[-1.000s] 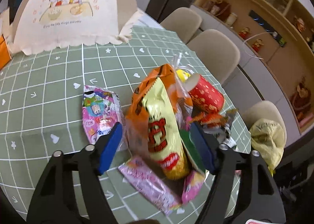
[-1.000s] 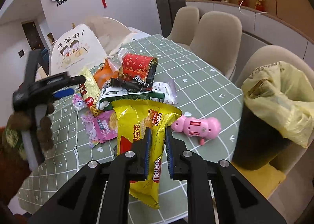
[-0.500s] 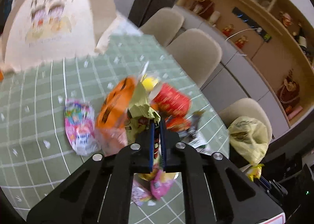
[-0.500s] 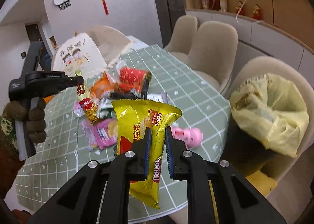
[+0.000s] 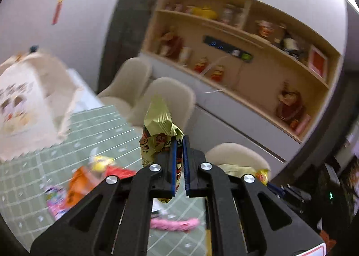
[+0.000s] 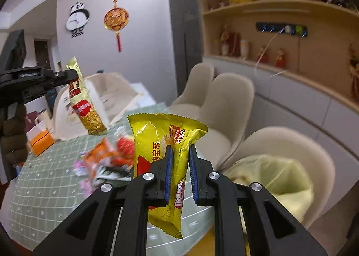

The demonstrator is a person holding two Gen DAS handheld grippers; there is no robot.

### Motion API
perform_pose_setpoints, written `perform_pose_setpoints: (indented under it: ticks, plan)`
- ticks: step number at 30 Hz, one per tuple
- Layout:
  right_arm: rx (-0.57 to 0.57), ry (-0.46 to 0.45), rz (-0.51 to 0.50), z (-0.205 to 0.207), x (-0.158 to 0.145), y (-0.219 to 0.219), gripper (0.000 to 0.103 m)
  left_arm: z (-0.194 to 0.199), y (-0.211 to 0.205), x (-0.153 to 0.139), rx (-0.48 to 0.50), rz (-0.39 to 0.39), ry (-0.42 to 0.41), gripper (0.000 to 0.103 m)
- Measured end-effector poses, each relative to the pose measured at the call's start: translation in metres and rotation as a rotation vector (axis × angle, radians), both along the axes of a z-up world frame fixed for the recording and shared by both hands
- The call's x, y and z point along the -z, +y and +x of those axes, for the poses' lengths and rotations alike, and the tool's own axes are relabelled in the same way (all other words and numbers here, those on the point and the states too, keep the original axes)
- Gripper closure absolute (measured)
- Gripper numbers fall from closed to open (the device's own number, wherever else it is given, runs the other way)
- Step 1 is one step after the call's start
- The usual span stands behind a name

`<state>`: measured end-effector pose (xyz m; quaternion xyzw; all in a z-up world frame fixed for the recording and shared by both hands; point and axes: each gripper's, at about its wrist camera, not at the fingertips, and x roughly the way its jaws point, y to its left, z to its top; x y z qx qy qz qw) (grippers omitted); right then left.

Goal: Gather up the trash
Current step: 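Carry both packets to the yellow-lined bin and release them inside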

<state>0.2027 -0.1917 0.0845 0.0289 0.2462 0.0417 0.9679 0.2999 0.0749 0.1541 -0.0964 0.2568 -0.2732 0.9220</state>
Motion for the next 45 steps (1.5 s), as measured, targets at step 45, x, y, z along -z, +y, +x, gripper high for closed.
perform_pose_setpoints:
  ticks: [45]
  plan:
    - [0.238, 0.127, 0.153, 0.053, 0.093, -0.276, 0.088, 0.072, -0.363, 0.208, 0.392, 0.241, 0.482, 0.058]
